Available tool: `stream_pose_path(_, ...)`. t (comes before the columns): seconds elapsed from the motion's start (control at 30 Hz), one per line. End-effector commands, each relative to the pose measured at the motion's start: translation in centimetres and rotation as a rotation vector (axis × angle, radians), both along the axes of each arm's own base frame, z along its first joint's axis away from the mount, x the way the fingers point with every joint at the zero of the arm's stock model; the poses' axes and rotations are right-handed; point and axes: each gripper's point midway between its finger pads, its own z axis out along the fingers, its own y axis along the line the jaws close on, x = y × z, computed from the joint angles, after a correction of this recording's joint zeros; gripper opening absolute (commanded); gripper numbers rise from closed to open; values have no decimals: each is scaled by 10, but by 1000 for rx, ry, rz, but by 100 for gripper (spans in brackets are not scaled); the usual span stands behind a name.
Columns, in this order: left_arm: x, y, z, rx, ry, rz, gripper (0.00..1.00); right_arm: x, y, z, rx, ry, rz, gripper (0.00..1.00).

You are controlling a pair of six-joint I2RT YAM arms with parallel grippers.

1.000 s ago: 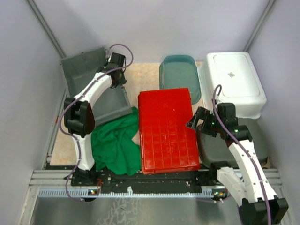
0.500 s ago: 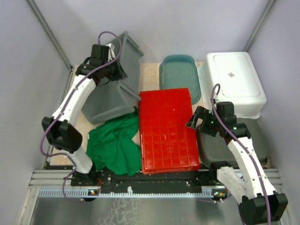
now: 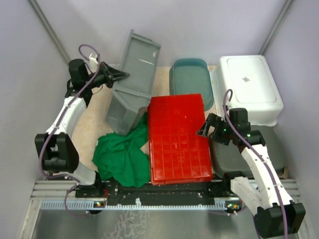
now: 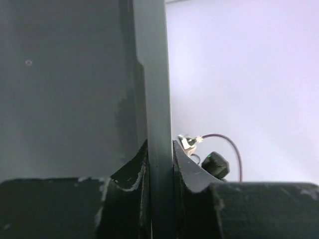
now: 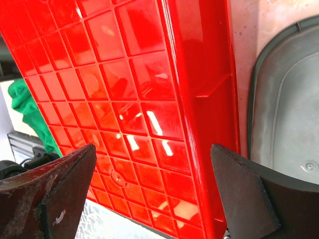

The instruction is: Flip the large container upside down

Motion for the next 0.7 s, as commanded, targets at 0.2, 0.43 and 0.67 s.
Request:
stream_pose_path(0.2,-11,45,32,-309,-121,-153,45,5,4,7,2,-55,35,97)
stream_pose_path(0.43,10,92,-15,9,-9,79,95,5,3,5,0,-49,31,97)
stream_pose_path(0.67,20,122,-17,301,-10,208,100,8,6,5,14,-46,32,97)
